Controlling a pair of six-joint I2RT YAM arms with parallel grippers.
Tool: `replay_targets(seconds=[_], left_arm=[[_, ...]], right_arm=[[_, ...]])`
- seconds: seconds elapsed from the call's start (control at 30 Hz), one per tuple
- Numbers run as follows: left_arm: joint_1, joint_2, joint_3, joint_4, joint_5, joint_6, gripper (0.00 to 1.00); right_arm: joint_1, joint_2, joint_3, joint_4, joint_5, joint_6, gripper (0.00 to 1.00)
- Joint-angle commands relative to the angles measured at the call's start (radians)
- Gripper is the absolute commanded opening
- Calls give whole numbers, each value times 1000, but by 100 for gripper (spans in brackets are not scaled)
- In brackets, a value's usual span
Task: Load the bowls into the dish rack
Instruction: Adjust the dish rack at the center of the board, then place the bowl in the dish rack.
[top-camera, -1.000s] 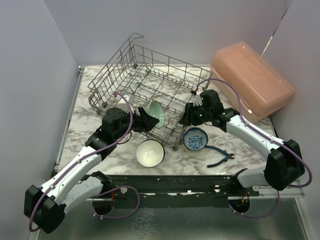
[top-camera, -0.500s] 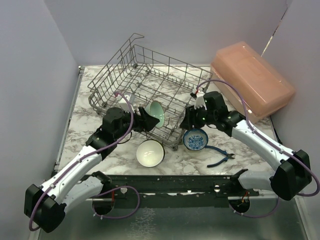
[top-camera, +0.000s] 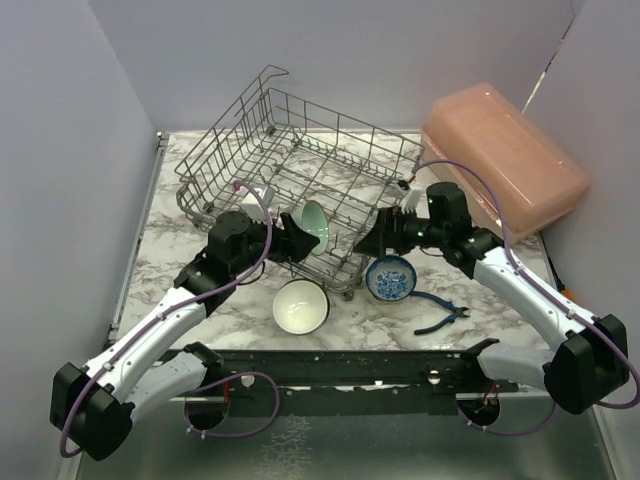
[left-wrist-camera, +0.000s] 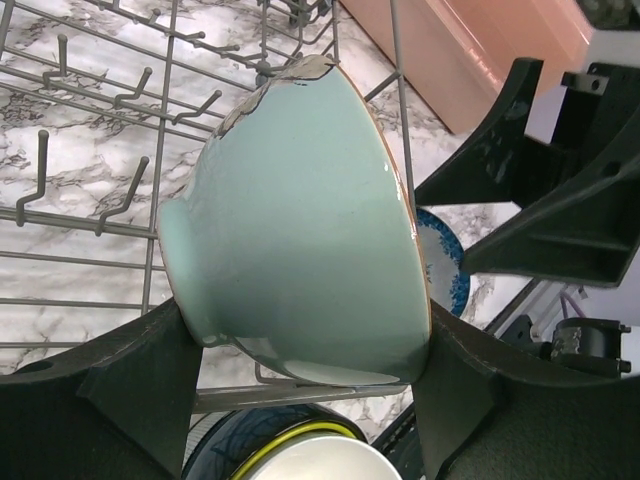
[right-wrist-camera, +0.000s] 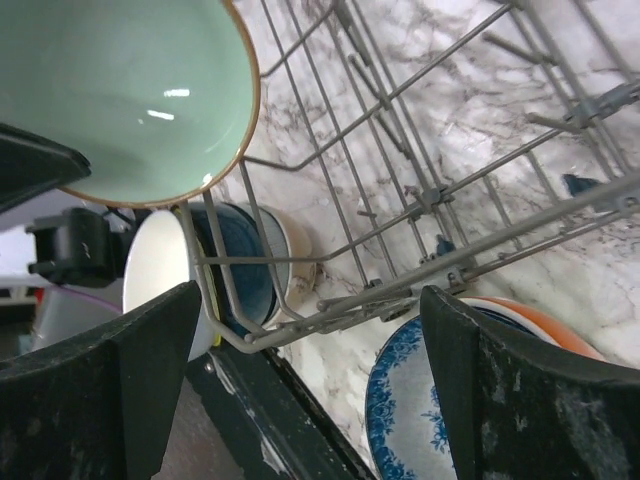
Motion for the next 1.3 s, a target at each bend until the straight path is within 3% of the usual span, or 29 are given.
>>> replay_targets(seconds=[0.0,0.23,0.63,0.9,1.13,1.27], left_arm=[[12,13,73,80,-38,69,0],[12,59,140,89,-20,128,0],[12,163,253,77,67,309,0],[-22,296,339,-33,95,386,0],[-171,415,422,-142,-90,489,0],[-206,470,467,-188,-123,511,0]], right_arm=[[-95,-65,-40,111,-116,87,96],[-185,-155,-87,112,-55,93,97],[-188,-140,-39,39,32,-4,97],[-188,-148,-62,44,55,-3,96],[-188,-174,-70,14,74,-15,96],[-188,-193,-72,-7,90,-25,96]])
